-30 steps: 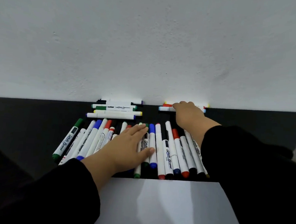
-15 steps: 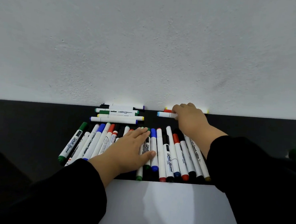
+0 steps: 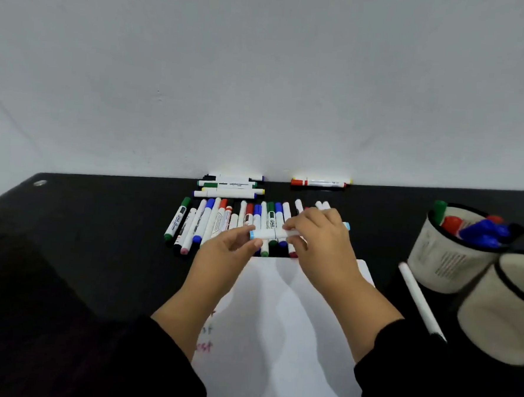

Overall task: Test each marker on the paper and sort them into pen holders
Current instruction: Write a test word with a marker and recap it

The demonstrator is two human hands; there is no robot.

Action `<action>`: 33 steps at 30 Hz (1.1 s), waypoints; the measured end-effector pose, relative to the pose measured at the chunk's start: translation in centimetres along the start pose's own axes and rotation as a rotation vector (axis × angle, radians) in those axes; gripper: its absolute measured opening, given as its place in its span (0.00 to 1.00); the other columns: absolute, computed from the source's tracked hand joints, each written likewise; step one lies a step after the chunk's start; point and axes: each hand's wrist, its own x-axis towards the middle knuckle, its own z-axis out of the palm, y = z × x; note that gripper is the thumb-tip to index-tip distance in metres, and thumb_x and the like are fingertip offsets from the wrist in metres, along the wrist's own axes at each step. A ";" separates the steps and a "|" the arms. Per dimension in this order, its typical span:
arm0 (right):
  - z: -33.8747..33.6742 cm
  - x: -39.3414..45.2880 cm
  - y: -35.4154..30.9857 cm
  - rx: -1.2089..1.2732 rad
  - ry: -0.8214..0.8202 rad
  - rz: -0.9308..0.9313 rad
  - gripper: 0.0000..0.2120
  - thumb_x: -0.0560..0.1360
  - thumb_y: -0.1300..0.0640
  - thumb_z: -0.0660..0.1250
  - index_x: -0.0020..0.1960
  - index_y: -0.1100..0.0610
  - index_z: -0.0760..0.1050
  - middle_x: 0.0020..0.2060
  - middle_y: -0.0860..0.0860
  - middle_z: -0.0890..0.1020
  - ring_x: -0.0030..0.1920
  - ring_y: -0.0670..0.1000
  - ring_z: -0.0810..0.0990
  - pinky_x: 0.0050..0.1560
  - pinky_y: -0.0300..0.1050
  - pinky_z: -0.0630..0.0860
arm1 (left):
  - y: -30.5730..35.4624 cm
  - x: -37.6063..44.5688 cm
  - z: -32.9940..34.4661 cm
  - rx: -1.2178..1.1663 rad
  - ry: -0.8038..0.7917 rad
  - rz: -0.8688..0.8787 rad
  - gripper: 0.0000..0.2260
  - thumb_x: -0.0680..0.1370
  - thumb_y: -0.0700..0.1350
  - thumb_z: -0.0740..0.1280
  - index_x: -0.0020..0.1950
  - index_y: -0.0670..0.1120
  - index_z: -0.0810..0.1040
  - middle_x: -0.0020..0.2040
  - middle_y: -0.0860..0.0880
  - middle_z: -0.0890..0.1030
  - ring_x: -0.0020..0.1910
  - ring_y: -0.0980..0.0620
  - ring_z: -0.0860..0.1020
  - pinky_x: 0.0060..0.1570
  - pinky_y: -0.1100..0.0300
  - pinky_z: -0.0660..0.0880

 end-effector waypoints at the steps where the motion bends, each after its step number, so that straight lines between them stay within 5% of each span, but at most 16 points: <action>1: -0.5 -0.9 -0.8 0.024 0.030 0.003 0.09 0.64 0.66 0.74 0.43 0.58 0.82 0.38 0.51 0.82 0.41 0.57 0.76 0.41 0.47 0.74 | -0.2 -1.3 -0.3 -0.042 0.016 -0.023 0.12 0.76 0.50 0.68 0.59 0.56 0.78 0.43 0.62 0.79 0.39 0.66 0.75 0.33 0.74 0.68; 5: -2.1 -3.9 -3.4 0.083 0.040 0.059 0.08 0.65 0.65 0.74 0.44 0.58 0.83 0.40 0.51 0.81 0.43 0.55 0.75 0.46 0.35 0.62 | -1.2 -5.5 -1.3 -0.216 0.017 -0.090 0.08 0.75 0.47 0.70 0.53 0.55 0.81 0.43 0.59 0.81 0.43 0.63 0.78 0.37 0.70 0.71; 11: -4.0 -6.5 -7.1 0.274 -0.048 0.537 0.14 0.69 0.59 0.76 0.51 0.53 0.76 0.51 0.44 0.67 0.53 0.43 0.67 0.53 0.31 0.63 | -2.4 -8.9 -1.9 -0.282 0.069 -0.061 0.08 0.75 0.45 0.69 0.48 0.59 0.78 0.40 0.65 0.76 0.39 0.68 0.74 0.35 0.74 0.67; 14: -4.3 -7.4 -8.3 0.323 -0.067 0.669 0.12 0.70 0.57 0.74 0.46 0.51 0.71 0.50 0.44 0.67 0.45 0.42 0.71 0.47 0.29 0.69 | -2.9 -10.0 -1.9 -0.275 0.104 -0.024 0.09 0.75 0.45 0.69 0.50 0.59 0.79 0.41 0.64 0.77 0.42 0.69 0.76 0.38 0.76 0.71; 16: -4.3 -7.8 -8.6 0.391 -0.087 0.756 0.08 0.72 0.54 0.72 0.45 0.51 0.73 0.48 0.44 0.71 0.41 0.42 0.73 0.38 0.25 0.67 | -3.5 -10.3 -1.9 -0.247 0.127 -0.005 0.09 0.75 0.45 0.69 0.52 0.59 0.79 0.44 0.63 0.78 0.47 0.65 0.76 0.49 0.69 0.74; 19: -4.4 -7.4 -9.1 0.657 -0.140 1.002 0.08 0.74 0.48 0.69 0.45 0.52 0.77 0.41 0.47 0.80 0.38 0.44 0.77 0.36 0.30 0.71 | -4.2 -10.7 -2.1 -0.144 0.132 0.070 0.11 0.75 0.45 0.69 0.49 0.63 0.76 0.46 0.67 0.75 0.48 0.68 0.74 0.60 0.59 0.73; 23: -4.1 -6.9 -9.5 1.030 -0.148 1.342 0.11 0.74 0.49 0.70 0.45 0.58 0.77 0.34 0.54 0.83 0.32 0.48 0.78 0.32 0.40 0.74 | -5.3 -11.0 -2.3 -0.056 0.125 0.221 0.14 0.73 0.43 0.70 0.48 0.64 0.77 0.45 0.70 0.76 0.50 0.73 0.73 0.57 0.53 0.76; 29: -3.7 -6.8 -9.6 1.364 -0.093 1.547 0.10 0.73 0.53 0.71 0.43 0.61 0.77 0.26 0.54 0.79 0.23 0.46 0.75 0.22 0.34 0.70 | -6.2 -10.5 -2.6 0.024 0.143 0.320 0.13 0.73 0.43 0.70 0.51 0.60 0.78 0.47 0.70 0.74 0.50 0.77 0.71 0.51 0.79 0.69; 33: -3.3 -6.8 -9.6 1.425 -0.130 1.475 0.08 0.76 0.55 0.69 0.44 0.60 0.77 0.26 0.52 0.79 0.23 0.44 0.75 0.23 0.32 0.70 | -6.4 -10.1 -2.9 0.075 0.132 0.278 0.14 0.74 0.45 0.69 0.49 0.65 0.74 0.46 0.71 0.72 0.48 0.79 0.69 0.45 0.84 0.65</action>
